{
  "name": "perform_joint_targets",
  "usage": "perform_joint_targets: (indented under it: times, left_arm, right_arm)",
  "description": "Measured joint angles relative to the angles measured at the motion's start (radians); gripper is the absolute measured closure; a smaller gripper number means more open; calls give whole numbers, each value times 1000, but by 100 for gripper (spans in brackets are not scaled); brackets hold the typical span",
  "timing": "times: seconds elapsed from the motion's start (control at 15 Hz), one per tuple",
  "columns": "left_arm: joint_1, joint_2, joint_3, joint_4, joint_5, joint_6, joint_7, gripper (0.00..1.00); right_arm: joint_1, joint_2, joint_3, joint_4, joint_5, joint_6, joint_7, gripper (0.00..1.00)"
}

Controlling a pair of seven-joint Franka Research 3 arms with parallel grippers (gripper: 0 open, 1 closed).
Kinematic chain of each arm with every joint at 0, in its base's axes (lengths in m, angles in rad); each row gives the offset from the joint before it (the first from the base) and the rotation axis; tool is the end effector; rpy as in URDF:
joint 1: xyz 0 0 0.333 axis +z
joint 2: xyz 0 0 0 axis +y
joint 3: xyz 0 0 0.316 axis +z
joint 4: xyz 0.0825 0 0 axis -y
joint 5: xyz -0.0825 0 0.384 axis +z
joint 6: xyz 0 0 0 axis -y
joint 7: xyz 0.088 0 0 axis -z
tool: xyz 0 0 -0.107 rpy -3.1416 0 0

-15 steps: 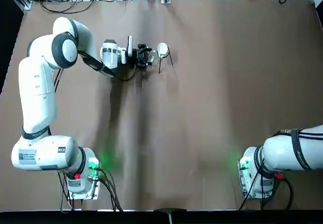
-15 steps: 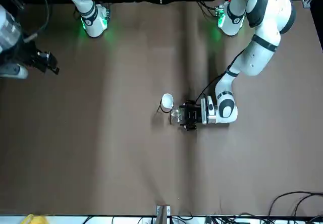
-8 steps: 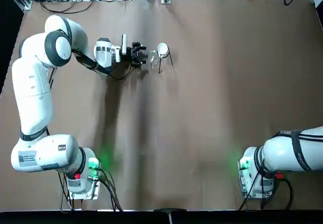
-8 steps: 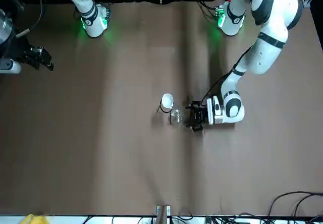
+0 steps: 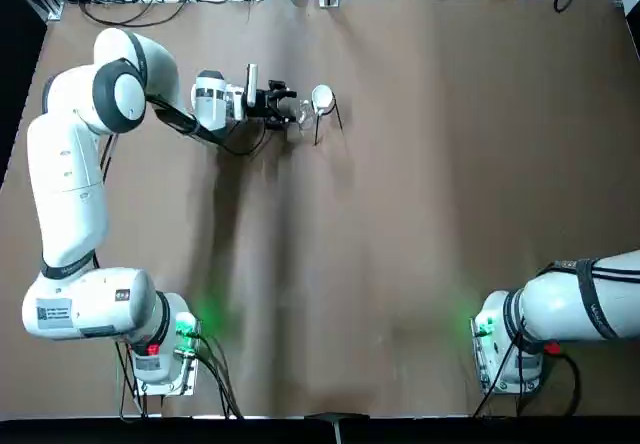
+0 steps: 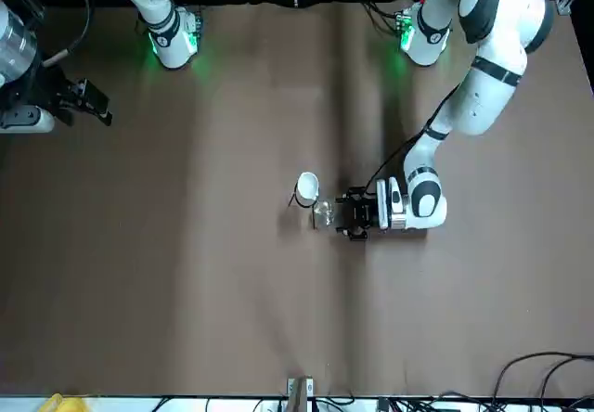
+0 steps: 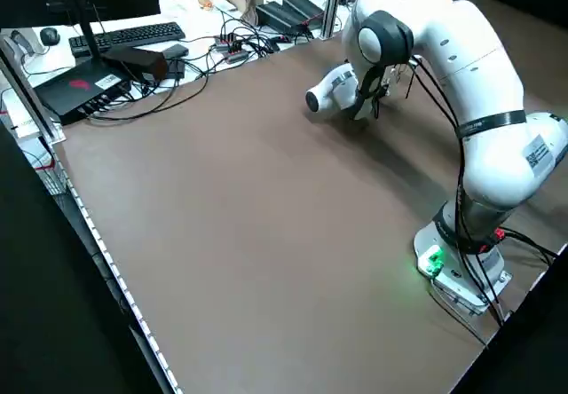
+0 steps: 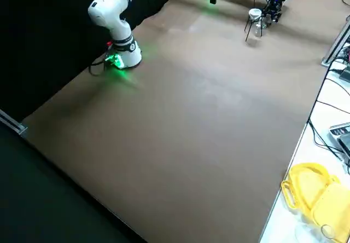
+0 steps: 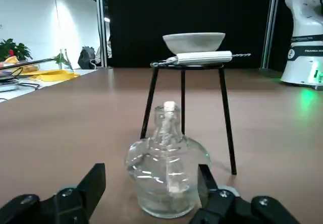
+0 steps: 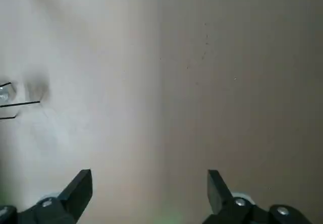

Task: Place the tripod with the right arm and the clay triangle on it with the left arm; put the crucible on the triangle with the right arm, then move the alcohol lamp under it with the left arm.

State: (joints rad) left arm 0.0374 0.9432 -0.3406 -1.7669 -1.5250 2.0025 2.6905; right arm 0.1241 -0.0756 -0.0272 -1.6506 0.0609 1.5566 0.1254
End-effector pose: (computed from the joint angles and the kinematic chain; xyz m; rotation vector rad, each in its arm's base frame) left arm 0.5666 -0.2352 0.0671 1.2891 -1.3224 1.1364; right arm 0.5257 0.0572 0.6268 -3.0805 0.0433 0.0390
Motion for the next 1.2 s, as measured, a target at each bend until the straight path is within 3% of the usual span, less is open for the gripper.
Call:
perform_joint_targets:
  times: [1.2]
  left_arm:
    - [-90,22,0,4,-33,4,0,20]
  right_arm:
    - [2,0,-6,-35,0,7,0,0]
